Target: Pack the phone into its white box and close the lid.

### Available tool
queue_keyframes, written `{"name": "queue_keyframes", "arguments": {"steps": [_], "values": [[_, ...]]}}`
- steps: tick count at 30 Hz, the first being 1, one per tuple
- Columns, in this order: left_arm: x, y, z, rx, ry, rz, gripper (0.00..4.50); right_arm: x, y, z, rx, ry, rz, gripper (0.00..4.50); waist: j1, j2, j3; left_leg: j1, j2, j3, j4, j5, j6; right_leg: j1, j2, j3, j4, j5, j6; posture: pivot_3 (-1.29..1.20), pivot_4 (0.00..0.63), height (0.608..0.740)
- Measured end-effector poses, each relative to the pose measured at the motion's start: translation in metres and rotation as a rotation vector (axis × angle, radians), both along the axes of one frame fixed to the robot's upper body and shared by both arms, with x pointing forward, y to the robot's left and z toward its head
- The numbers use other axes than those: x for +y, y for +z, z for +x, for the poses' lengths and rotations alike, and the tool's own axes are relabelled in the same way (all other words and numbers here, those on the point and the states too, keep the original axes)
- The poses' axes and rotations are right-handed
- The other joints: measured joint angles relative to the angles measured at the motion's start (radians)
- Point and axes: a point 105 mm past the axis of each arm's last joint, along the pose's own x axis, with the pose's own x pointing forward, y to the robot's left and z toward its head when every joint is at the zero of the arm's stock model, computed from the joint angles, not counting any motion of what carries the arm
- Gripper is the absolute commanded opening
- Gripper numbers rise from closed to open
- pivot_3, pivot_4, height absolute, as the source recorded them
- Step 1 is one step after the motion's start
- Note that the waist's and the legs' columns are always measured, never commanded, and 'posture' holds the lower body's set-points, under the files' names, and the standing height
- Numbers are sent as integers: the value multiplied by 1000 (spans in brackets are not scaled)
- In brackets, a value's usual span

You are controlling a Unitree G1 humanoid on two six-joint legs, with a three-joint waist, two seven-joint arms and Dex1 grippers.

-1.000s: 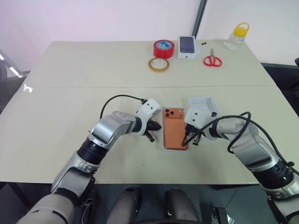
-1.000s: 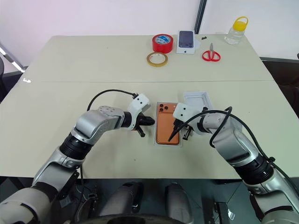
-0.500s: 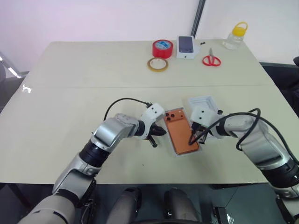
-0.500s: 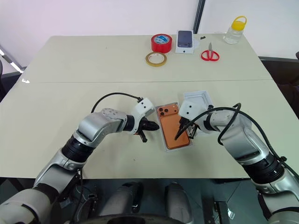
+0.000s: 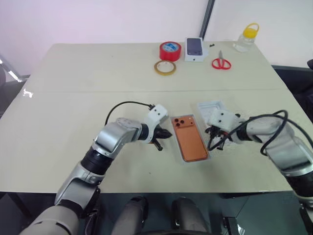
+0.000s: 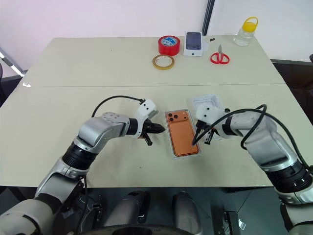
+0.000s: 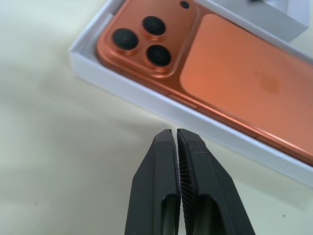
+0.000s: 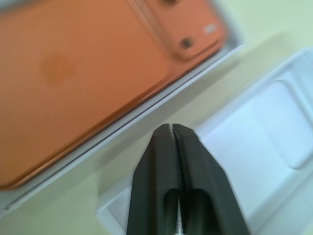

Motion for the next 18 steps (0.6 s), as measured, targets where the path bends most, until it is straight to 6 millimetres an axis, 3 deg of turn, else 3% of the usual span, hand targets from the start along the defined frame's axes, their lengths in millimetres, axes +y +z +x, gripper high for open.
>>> {"name": "queue_keyframes", "arguments": {"steps": [4, 11, 18], "values": [[21, 3, 9, -19, 60, 9, 151, -3, 11, 0, 56, -86, 99, 3369, -3, 0, 0, 0, 0, 0, 0, 0, 0, 0, 0, 0, 0, 0, 0, 0, 150, 740], [56, 29, 23, -196, 107, -54, 151, -6, 3, 14, 207, -372, 270, 3369, -1, 0, 0, 0, 0, 0, 0, 0, 0, -1, 0, 0, 0, 0, 0, 0, 150, 740], [58, 34, -11, -330, -115, -88, 151, -18, -11, 23, 261, -544, 285, 3369, 2, 0, 0, 0, 0, 1, -1, 0, 0, -1, -1, 1, 0, 0, 0, 0, 150, 740]]}}
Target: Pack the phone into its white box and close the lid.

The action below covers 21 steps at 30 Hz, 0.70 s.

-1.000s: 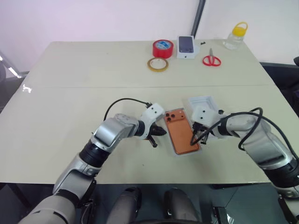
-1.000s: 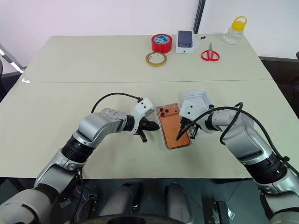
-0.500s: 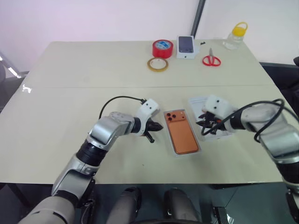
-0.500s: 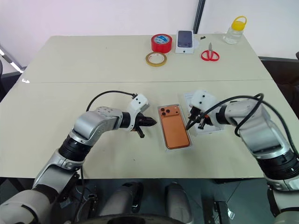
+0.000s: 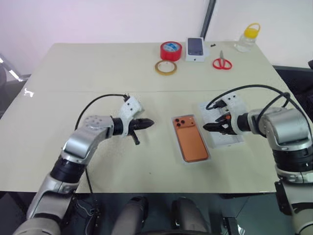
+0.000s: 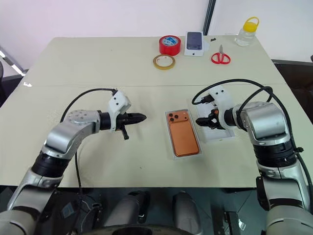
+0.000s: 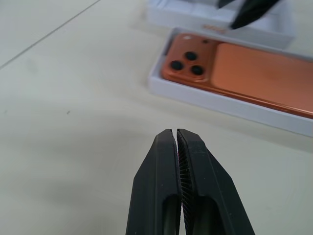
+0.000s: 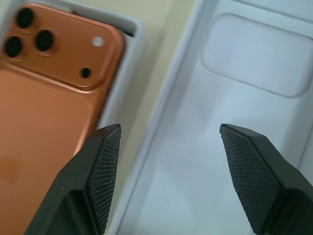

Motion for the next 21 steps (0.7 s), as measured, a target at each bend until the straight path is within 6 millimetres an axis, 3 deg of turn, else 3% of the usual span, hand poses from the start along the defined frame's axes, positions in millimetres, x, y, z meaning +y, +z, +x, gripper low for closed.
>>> {"name": "queue_keyframes", "arguments": {"steps": [4, 11, 16, 19, 21], "values": [[-9, 5, -20, -19, -114, -29, 151, -1, -4, 1, 10, -23, -20, 3369, -4, 0, 0, 0, 0, 0, 0, 0, 0, 0, 0, 0, 0, 0, 0, 0, 150, 740], [-8, 4, -32, -52, -183, -15, 151, 8, -12, 0, 39, -23, -18, 26, -8, 0, 0, 0, 1, 0, 0, 0, 0, 0, 1, 0, 1, 0, 0, 0, 150, 740], [-3, -3, -31, -30, -155, -15, 151, 11, -7, 3, 32, -54, 7, 26, -14, 0, 0, 0, 1, 0, 0, 0, 0, 0, 1, 0, 1, 0, 0, 0, 150, 740], [3, -3, -27, -30, -112, -28, 151, 14, 16, 11, -20, -76, 88, 26, -26, 1, 0, 0, 1, 0, 0, 0, 1, 0, 1, 0, 2, 0, 0, 0, 150, 740], [16, 0, -20, -39, -37, -48, 151, 22, 39, 18, -63, -71, 232, 26, -32, 1, 0, 1, 1, 0, -1, 0, 1, -1, 2, 0, 2, 0, 0, 0, 150, 740]]}}
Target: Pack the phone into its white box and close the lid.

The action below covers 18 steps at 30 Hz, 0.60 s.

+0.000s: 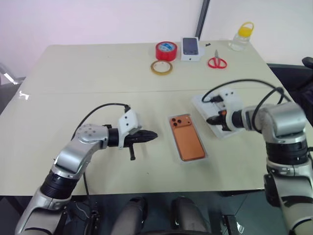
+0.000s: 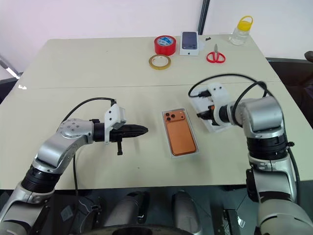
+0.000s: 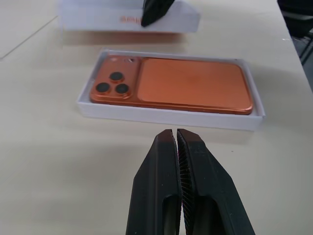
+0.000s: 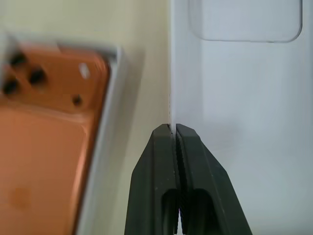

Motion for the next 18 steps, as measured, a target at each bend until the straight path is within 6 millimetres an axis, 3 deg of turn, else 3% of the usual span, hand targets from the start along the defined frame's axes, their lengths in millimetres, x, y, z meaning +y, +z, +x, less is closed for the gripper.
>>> {"name": "queue_keyframes", "arguments": {"steps": [3, 6, 10, 15, 18], "values": [[28, 4, 15, -9, 151, -37, 151, 24, 45, 2, -94, 119, 303, 26, 1, 0, 0, 0, 1, 0, -1, 0, 0, 0, 1, 0, 0, 0, 0, 0, 150, 740], [47, 9, 24, -27, 241, -59, 151, 48, 55, -7, -83, 248, 472, 26, 5, 0, 0, 0, 1, 0, 0, 0, 0, 1, 0, 0, -1, 0, 0, 0, 150, 740], [65, 20, 32, -52, 330, -102, 151, 96, 38, -33, 63, 417, 694, 26, 4, 0, 0, 0, 1, 0, 0, 0, 0, 1, 0, 0, 0, 0, 0, 0, 150, 740], [73, 22, 34, -64, 354, -92, 151, 132, -11, -69, 258, 348, 826, 26, -2, 1, 0, 0, 1, 1, 1, 0, 1, 1, -1, 0, 0, 0, 0, 0, 150, 740], [65, 23, 31, -68, 328, -101, 151, 149, -12, -82, 252, 314, 865, 26, -14, 1, 0, 1, 1, 1, 1, -1, 3, 1, 1, 1, 2, 0, 0, 0, 150, 740]]}}
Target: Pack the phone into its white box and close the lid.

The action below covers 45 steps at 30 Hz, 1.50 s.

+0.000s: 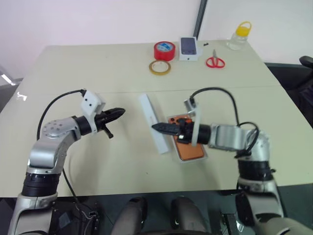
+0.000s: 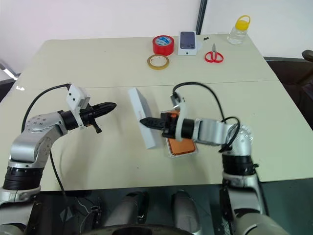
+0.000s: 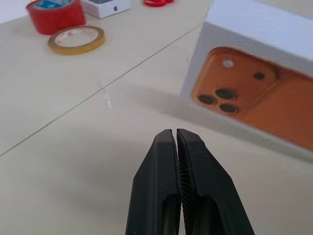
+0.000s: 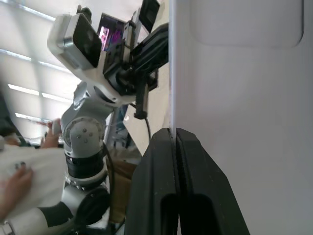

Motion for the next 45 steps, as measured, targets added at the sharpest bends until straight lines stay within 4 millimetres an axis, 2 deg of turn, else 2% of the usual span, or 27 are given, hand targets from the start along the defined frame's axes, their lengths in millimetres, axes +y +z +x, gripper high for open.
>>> {"name": "queue_keyframes", "arguments": {"steps": [3, 4, 6, 8, 11, 15, 20, 23, 28, 32, 36, 39, 43, 45], "values": [[-11, -2, -4, 6, -48, 5, 151, 2, -11, -4, 67, -83, -12, 26, -6, 0, 0, 0, 0, 0, 0, 0, 0, 0, 0, 0, 0, 0, 0, 0, 150, 740], [-16, -4, -6, 12, -68, 11, 151, -1, -16, -2, 92, -111, -24, 286, -6, 0, 0, 0, 0, 0, 0, 0, 0, 0, 0, 0, 0, 0, 0, 0, 150, 740], [-27, -9, -11, 27, -119, 24, 151, -9, -18, 3, 96, -150, -52, 938, -7, 1, 0, 1, 0, 0, 0, 0, 0, 1, 0, 0, 0, 0, 0, 0, 150, 740], [-39, -15, -15, 45, -168, 27, 151, -18, -20, 7, 96, -176, -87, 2112, -7, 1, 0, 1, 0, 0, -1, 0, 0, 1, 0, 0, 0, 0, 0, 0, 150, 740], [-57, -22, -18, 70, -224, 42, 151, -34, -16, 14, 28, -158, -197, 3523, -7, 2, 1, 1, 0, 0, 0, -2, 4, 1, 0, 0, 0, 0, 0, 0, 150, 740], [-79, -29, -19, 88, -290, 71, 151, -64, 13, 22, -148, -128, -389, 3523, -4, 3, 1, 1, 0, 0, -1, -3, 5, 2, 1, -1, -2, 0, 0, 0, 150, 740], [-112, -33, -18, 97, -360, 64, 151, -87, 27, 33, -282, -133, -537, 3523, -5, 2, 1, 0, 0, 0, 0, -3, 6, 2, 0, -1, -2, 0, 0, 0, 150, 740], [-124, -37, -20, 100, -382, 69, 151, -101, 27, 43, -361, -165, -647, 2689, -4, 3, 1, 0, 0, 0, 0, -3, 6, 2, 0, -1, -2, 0, 0, 0, 150, 740], [-129, -34, -15, 83, -358, 66, 151, -114, 17, 51, -502, -139, -845, 174, -3, 2, 1, 0, 0, 0, 1, -3, 6, 1, 0, -1, -2, 0, 0, 0, 150, 740], [-119, -30, -9, 68, -315, 73, 151, -119, 4, 53, -641, -64, -1009, 75, -1, 2, 1, 0, 0, 0, 1, -3, 6, 1, 0, -1, -2, 0, 0, 0, 150, 740], [-90, -28, -1, 71, -233, 109, 151, -120, -10, 52, -752, 19, -1125, 75, -2, 2, 1, 0, 0, 0, 1, -3, 5, 1, 0, -1, -2, 0, 0, 0, 150, 740], [-77, -33, -2, 95, -211, 144, 151, -122, -15, 54, -788, 46, -1162, 75, 5, 2, 1, 0, 0, 0, 1, -3, 5, 1, 0, 0, -2, 0, 0, 0, 150, 740], [-75, -39, -5, 117, -237, 182, 151, -118, -19, 54, -805, 73, -1163, 75, 22, 2, 1, 0, 0, 0, 1, -3, 5, 1, 0, 0, -3, 0, 0, 0, 150, 740], [-83, -46, -9, 138, -275, 192, 151, -116, -20, 54, -812, 86, -1159, 75, 27, 2, 1, 0, -1, 0, 1, -2, 4, 2, -1, -1, -3, 0, 0, 0, 150, 740]]}}
